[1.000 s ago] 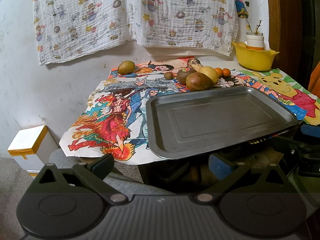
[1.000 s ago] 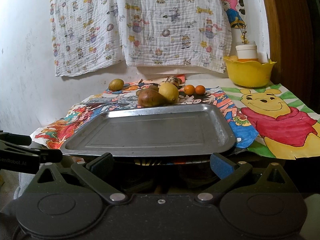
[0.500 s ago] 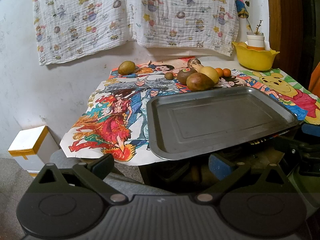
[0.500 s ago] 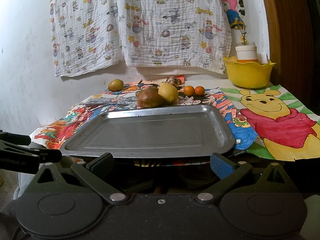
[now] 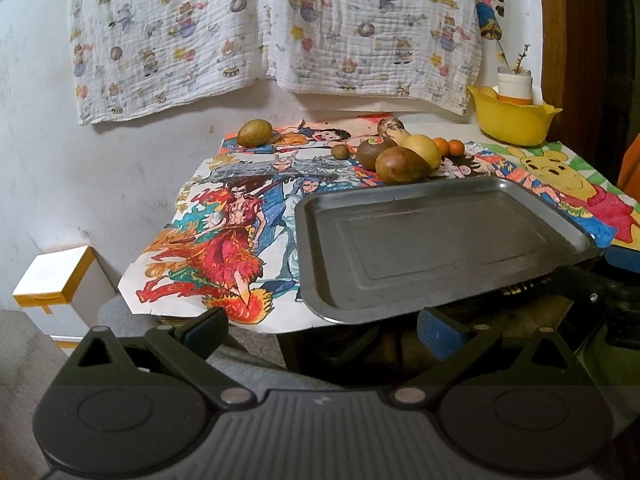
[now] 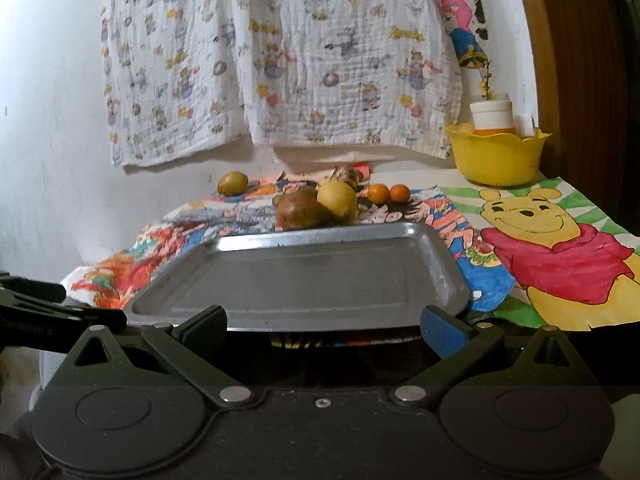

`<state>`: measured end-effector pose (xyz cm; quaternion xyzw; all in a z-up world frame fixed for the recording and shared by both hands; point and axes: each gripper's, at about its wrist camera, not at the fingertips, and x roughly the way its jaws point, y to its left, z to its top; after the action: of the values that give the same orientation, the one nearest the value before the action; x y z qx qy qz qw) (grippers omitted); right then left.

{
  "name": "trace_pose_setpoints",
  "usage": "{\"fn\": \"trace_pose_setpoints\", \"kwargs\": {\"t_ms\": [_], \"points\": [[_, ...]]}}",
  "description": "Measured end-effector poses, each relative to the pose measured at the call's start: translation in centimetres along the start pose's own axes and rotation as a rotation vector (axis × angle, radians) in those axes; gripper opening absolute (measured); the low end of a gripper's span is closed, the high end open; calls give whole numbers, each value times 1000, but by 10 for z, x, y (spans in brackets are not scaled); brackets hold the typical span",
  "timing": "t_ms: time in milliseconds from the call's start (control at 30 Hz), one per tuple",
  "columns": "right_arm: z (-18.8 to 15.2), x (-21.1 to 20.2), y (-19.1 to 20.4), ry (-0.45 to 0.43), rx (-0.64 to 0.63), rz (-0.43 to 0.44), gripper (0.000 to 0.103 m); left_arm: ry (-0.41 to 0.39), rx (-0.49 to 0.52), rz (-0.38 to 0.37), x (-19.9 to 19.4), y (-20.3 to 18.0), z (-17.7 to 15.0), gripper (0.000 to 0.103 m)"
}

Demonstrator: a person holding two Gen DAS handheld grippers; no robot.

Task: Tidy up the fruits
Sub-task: 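Grasp the small brown fruit with the left tool while the right tool grasps a striped pepino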

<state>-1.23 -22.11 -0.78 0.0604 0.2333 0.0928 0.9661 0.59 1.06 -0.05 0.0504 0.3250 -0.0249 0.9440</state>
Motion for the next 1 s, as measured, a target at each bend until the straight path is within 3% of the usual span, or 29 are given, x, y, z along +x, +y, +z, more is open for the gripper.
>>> {"fn": "trace_pose_setpoints", "kwargs": {"t_ms": [133,433,1000], "points": [[3,-1,-2,-42,-3,-15,103,-10,-23,-8,3,4,7,103],[9,7,-9,-42,1,-5,103,2,-50,-26,19,13,25,103],[51,70,-3,-15,-171,-46,103,31,-8,-88,81,23,82,103]]}}
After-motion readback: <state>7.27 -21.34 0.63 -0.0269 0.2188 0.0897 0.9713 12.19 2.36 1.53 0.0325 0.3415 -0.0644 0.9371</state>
